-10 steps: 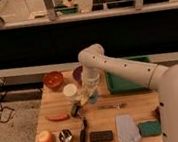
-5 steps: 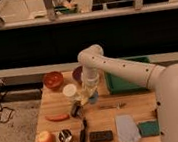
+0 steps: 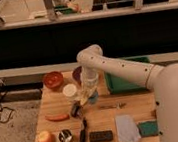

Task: Place banana in plastic cup

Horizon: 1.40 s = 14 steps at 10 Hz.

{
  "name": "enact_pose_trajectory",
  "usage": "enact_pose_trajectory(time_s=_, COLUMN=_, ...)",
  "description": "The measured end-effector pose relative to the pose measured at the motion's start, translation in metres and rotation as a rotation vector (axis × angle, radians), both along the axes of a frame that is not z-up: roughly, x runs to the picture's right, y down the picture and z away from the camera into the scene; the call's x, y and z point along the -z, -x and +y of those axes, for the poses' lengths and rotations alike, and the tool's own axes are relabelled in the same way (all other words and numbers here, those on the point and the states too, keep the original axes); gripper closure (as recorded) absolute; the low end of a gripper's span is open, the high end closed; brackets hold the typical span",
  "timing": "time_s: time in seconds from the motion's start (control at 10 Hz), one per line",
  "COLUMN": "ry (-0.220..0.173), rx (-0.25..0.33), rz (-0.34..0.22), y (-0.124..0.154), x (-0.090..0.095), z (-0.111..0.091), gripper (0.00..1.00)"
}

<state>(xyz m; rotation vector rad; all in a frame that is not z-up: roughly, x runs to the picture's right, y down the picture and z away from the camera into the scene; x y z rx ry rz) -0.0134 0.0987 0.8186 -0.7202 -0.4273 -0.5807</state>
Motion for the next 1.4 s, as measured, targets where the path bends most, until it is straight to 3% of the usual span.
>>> enact_pose_trajectory(time_s=0.2, ry=0.000, rx=0.000, rz=0.000, y=0.0001, x=0.0000, z=0.0000, gripper=0.39)
enact_pose_trajectory(time_s=0.4, ry=0.000, rx=0.000, rz=0.000, y=0.0001, x=0.0000, z=0.0000, gripper=0.23)
enact_pose_trajectory(time_s=0.5, ry=0.000, rx=0.000, rz=0.000, y=0.0001, x=0.0000, z=0.0000, gripper=0.20)
enact_pose_trajectory(time_s=1.4, ry=0.002, rx=-0.001, rz=0.000, y=-0.0005, x=-0.0007, z=0.0011, gripper=0.20)
